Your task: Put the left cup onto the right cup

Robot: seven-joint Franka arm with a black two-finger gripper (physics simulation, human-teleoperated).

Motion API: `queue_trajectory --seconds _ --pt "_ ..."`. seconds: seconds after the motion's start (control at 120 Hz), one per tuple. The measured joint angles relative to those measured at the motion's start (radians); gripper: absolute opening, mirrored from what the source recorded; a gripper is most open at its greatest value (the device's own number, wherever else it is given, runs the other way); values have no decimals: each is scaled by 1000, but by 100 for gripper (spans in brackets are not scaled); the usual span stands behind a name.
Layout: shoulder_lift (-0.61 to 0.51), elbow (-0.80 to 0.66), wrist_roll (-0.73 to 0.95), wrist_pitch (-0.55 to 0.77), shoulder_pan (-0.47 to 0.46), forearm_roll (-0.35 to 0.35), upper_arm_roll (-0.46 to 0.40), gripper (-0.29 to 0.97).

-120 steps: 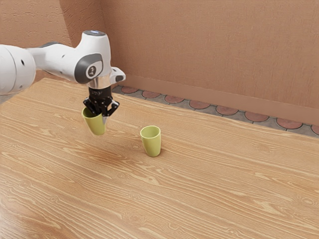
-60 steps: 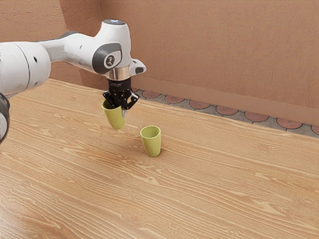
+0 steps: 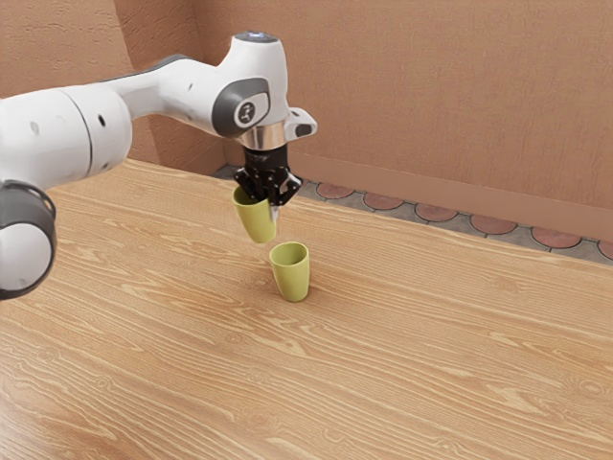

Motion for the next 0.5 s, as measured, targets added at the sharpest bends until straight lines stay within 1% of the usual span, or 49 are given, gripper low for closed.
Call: queue_trajectory --seconds 0.333,0.5 --pt "75 90 1 -19 -46 1 -3 -10" --pt "100 114 1 -22 -61 15 -15 -10"
